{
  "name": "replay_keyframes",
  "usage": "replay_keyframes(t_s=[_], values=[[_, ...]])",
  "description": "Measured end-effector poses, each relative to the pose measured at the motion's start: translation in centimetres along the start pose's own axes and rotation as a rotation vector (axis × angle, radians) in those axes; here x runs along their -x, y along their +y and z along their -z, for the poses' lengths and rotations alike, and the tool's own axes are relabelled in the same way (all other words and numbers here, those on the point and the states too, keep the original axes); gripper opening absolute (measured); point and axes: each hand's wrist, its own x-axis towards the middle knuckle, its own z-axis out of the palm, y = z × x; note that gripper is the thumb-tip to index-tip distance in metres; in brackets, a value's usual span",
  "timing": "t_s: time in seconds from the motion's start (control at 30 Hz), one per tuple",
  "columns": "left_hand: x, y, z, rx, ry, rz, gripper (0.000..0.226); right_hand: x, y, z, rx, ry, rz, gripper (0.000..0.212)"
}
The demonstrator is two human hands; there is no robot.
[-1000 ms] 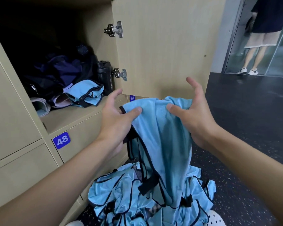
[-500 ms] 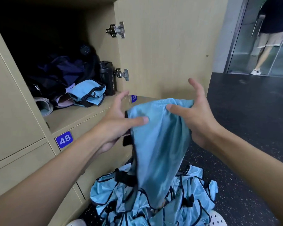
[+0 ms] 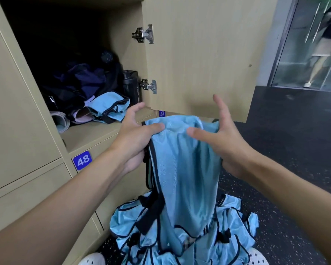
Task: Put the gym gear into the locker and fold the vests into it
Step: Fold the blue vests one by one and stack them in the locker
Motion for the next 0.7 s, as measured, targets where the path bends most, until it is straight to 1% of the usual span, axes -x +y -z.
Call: replay_keyframes(t_s=[0.07, 0.13, 0.2, 0.3, 0.37, 0.43, 0.53, 0.57, 0.6, 0.7], values=[[-0.1, 0.1, 0.0, 0.019, -0.003, 0.021, 0.069, 0.3, -0.1, -0.4, 0.013, -0.079, -0.030, 0.101], [-0.1, 0.3, 0.2, 0.005, -0.003, 0.056, 0.071, 0.0, 0.1, -0.7, 0.010, -0.019, -0.011, 0.096], [0.3, 0.2, 0.5, -0.061, -0.066, 0.101, 0.084, -0.4, 0.2, -0.6, -0.023, 0.056, 0.000, 0.090], [1.3, -0.6, 0.8, -0.227, -0.248, 0.171, 0.110, -0.6, 0.2, -0.7, -0.066, 0.094, 0.005, 0.087], [1.6, -1.2, 0.6, -0.236, -0.272, 0.156, 0.117, -0.9, 0.2, -0.5, -0.038, 0.121, -0.003, 0.089], [1.3, -1.3, 0.5, -0.165, -0.193, 0.096, 0.113, -1.0, 0.0, -0.2, -0.029, 0.121, -0.019, 0.095], [0.6, -1.0, 0.4, 0.023, -0.054, 0.029, 0.099, -0.9, 0.0, 0.5, -0.015, -0.021, -0.084, 0.110], [0.6, -0.8, 0.5, 0.056, -0.020, 0.019, 0.093, -0.9, 0.0, 0.6, -0.009, -0.045, -0.100, 0.109], [0.5, -0.6, 0.7, 0.068, 0.010, 0.016, 0.088, -0.9, -0.1, 0.7, -0.006, -0.024, -0.104, 0.106], [0.3, -0.2, 1.0, 0.077, 0.079, 0.007, 0.073, -1.3, -0.3, 1.3, -0.005, 0.199, -0.082, 0.091]])
